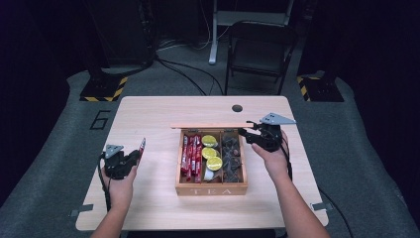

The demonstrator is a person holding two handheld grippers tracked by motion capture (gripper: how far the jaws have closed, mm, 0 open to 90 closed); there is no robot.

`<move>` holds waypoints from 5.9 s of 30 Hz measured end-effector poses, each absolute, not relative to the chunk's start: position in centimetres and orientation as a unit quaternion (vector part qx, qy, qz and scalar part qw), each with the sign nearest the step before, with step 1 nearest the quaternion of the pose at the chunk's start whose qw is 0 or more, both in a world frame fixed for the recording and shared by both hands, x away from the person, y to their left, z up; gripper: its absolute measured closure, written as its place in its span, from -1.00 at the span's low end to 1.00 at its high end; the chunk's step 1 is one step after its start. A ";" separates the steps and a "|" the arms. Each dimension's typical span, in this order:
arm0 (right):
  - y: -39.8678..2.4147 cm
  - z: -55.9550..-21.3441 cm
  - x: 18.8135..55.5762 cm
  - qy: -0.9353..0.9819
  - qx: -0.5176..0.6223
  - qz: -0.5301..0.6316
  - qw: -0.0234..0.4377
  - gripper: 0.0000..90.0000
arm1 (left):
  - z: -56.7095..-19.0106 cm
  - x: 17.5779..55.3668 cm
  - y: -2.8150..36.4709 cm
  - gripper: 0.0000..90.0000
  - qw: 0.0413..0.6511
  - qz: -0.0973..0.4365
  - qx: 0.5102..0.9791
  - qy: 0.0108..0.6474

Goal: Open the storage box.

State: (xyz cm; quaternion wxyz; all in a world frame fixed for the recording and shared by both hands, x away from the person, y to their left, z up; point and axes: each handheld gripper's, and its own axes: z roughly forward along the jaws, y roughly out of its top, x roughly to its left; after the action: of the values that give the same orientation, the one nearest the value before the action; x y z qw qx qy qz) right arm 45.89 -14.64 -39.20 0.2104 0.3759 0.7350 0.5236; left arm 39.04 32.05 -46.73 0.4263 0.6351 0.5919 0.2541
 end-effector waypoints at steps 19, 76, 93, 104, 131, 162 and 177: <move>-14.7 -39.2 45.9 0.736 0.375 0.523 0.211 0.16 | -50.4 40.1 32.9 0.88 0.389 0.259 0.640 0.611; -14.6 -39.3 45.8 0.737 0.374 0.521 0.213 0.15 | -46.6 39.8 27.5 0.16 0.436 0.212 0.687 0.542; -14.5 -39.5 45.4 0.740 0.374 0.517 0.214 0.14 | -40.9 39.7 24.2 0.13 0.470 0.212 0.710 0.481; -14.5 -39.5 45.3 0.741 0.374 0.515 0.214 0.14 | -37.2 39.1 22.4 0.14 0.491 0.223 0.716 0.442; -14.6 -39.7 45.1 0.742 0.372 0.516 0.212 0.14 | -35.1 38.6 21.4 0.32 0.492 0.229 0.725 0.424; -16.2 -38.3 38.9 0.762 0.344 0.503 0.219 0.14 | -35.9 38.3 21.7 0.32 0.496 0.225 0.731 0.411; -15.6 -39.2 36.9 0.768 0.337 0.499 0.218 0.09 | -38.5 36.2 22.0 0.32 0.503 0.216 0.734 0.402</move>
State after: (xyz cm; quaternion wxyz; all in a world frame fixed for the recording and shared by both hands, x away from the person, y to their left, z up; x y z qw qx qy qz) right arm 36.92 -15.62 -39.19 0.2175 0.3369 0.7683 0.4989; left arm 36.24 22.04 -38.54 0.5032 0.7342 0.4016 0.2158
